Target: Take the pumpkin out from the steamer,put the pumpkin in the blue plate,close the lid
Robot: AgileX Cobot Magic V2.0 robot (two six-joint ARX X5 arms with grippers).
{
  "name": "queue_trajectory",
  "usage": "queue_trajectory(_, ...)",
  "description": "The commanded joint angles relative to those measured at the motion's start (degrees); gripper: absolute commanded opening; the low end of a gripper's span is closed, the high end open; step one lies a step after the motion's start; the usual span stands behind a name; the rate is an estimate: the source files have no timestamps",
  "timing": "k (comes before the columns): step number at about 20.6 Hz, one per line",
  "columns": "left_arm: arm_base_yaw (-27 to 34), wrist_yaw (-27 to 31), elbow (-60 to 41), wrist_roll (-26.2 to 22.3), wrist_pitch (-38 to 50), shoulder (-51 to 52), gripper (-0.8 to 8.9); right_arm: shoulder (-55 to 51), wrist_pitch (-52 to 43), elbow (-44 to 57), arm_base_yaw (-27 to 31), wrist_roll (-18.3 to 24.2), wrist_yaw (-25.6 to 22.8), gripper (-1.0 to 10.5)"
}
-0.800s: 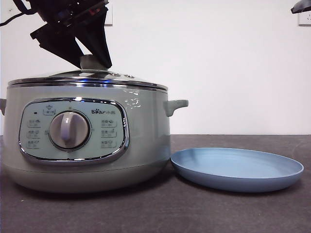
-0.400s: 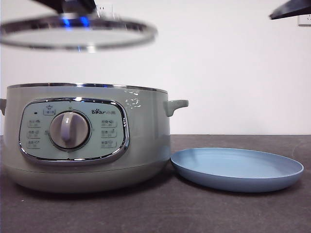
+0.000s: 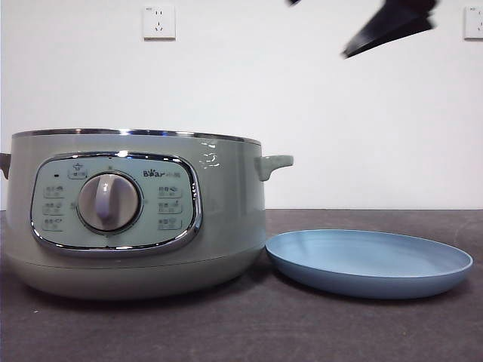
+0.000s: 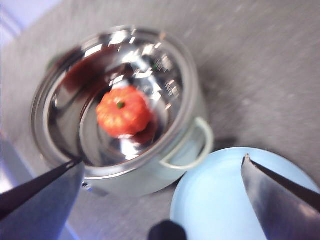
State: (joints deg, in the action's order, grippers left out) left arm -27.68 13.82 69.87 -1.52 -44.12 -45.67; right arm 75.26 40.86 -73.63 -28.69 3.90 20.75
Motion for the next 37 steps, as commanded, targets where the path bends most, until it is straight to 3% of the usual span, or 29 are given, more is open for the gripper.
queue_trajectory(1, -0.11, 6.01, 1.07, -0.59, 0.24, 3.54, -0.08, 6.12, 1.29, -6.01, -4.79, 2.1, -0.57, 7.3)
queue_trajectory(5, -0.11, 10.62, 1.07, -0.72, -4.09, 7.52, -0.08, 15.76, 2.12, -16.85, -13.11, 3.1, -9.9, 7.3)
queue_trajectory(8, -0.11, 11.65, 1.07, -0.7, -6.08, 8.11, -0.08, 23.26, 5.07, -24.44, -16.28, 3.76, -11.19, 7.3)
queue_trajectory(11, -0.11, 11.65, 1.07, -0.68, -6.56, 8.09, -0.08, 30.01, 4.5, -28.5, -18.8, 4.57, -16.68, 7.3)
queue_trajectory(17, -0.11, 11.63, 1.07, -0.2, -6.97, 8.04, -0.08, 38.6, 4.57, -29.57, -20.31, 5.46, -18.23, 7.3)
queue_trajectory(25, -0.11, 11.47, 1.07, 0.02, -7.06, 7.56, -0.08, 47.65, 1.62, -29.57, -20.52, 6.47, -16.37, 7.2)
queue_trajectory(26, -0.11, 11.47, 1.07, 0.02, -7.08, 7.56, -0.08, 47.98, 1.42, -29.57, -20.52, 6.47, -16.5, 6.6)
queue_trajectory(27, -0.11, 11.47, 1.07, 0.02, -7.32, 7.56, -0.08, 47.98, 1.03, -29.57, -20.76, 6.05, -16.61, 4.9)
queue_trajectory(29, -0.11, 11.5, 1.07, 0.0, -8.26, 7.56, -0.08, 47.98, 0.74, -29.57, -21.27, 6.08, -16.61, -0.4)
queue_trajectory(33, -0.11, 11.5, 1.07, 0.02, -8.33, 7.41, -0.08, 46.42, 0.68, -29.97, -21.7, 6.12, -16.74, -0.1)
queue_trajectory(37, -0.11, 11.32, 1.07, -0.04, -8.0, 5.16, -0.08, 36.54, 3.74, -29.97, -20.55, 6.32, -16.83, -0.1)
